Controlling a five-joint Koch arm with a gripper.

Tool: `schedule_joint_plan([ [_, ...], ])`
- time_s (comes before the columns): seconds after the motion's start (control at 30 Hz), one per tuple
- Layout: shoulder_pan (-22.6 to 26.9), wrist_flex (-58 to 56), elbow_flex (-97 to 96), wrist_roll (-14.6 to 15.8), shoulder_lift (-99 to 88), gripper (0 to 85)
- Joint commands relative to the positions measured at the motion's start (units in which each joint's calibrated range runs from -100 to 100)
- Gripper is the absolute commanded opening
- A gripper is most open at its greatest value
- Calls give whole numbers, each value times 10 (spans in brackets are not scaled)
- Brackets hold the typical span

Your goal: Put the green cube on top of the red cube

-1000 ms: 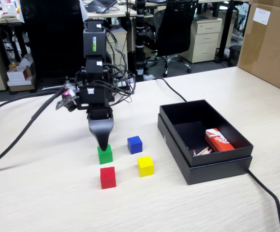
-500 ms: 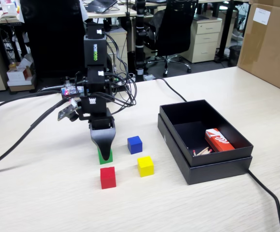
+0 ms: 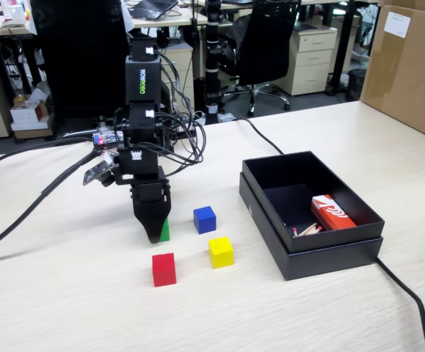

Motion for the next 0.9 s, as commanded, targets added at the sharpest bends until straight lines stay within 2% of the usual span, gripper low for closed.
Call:
schedule_joint_plan([
  [0.0,-1,-3,44,-3,-2,110],
  [0.1,-1,-3,51,-4,-1,9],
  [0.33,-1,-3,62,-2,-64,9],
  [0.57,1,-4,157,0,-103,8],
  [0.67,2,-27,260,6,-40,8],
  [0.87,3,-27,319,12,39,8],
])
